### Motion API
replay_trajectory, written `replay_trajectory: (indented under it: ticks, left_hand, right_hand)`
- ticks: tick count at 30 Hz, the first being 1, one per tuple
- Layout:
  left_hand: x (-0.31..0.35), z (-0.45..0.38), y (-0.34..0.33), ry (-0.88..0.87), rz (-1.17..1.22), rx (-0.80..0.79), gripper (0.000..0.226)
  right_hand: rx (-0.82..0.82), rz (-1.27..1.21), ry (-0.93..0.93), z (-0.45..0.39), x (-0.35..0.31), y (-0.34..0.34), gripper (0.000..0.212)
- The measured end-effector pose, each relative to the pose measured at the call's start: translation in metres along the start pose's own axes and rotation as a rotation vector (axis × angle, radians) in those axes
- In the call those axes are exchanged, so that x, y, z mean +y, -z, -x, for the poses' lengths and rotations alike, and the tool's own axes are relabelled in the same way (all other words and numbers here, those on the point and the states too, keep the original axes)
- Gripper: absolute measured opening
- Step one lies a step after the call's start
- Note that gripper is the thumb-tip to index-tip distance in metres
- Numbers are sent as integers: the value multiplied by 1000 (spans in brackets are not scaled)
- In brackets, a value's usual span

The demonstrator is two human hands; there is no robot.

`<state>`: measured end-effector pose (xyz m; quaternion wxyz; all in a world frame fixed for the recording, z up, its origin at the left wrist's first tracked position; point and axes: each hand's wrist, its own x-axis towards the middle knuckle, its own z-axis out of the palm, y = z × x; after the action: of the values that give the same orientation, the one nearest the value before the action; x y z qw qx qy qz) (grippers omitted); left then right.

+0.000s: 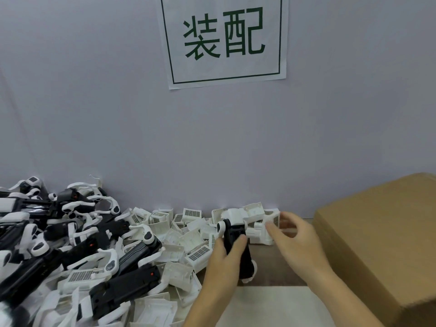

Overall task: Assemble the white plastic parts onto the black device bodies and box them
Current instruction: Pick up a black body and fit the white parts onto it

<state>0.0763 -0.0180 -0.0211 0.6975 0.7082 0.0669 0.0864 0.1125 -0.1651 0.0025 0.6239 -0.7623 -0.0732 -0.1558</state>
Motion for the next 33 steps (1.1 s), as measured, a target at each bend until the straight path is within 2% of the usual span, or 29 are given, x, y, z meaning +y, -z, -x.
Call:
replay_trajectory:
  ticks: [5,7,9,13,17,21,26,28,30,33]
  left_hand:
    - [11,5,1,32,290,-84,60]
    - [11,4,1,15,360,-67,63]
    - [11,4,0,19,415,-70,62]
    - [10,4,0,93,515,-105,55]
    - [8,0,1,128,538,-130,48]
    - [4,-1,1,129,558,-94,43]
    - [4,3,1,96,470,-132,45]
    - [4,4,1,99,452,-139,47]
    - [5,3,2,120,459,-109,42]
    - [3,1,5,122,414,-79,34]
  right_hand:
    - [-272,305,373,7,-6,-10,37]
    - [-367,429,493,12,-10,-17,47]
    - [-373,455,536,13,-12,-21,57]
    - [-323,427,531,13,-12,-21,67]
    - [-315,308,512,18,-9,-25,65]
    - [-329,172,379,22,-7,-32,62]
    - [-267,-81,192,20,-7,-35,19]
    - [-242,-32,165,18,-4,-35,22]
    - [-243,112,165,17,-3,-33,29]
    - [-285,186,186,15,-5,-28,34]
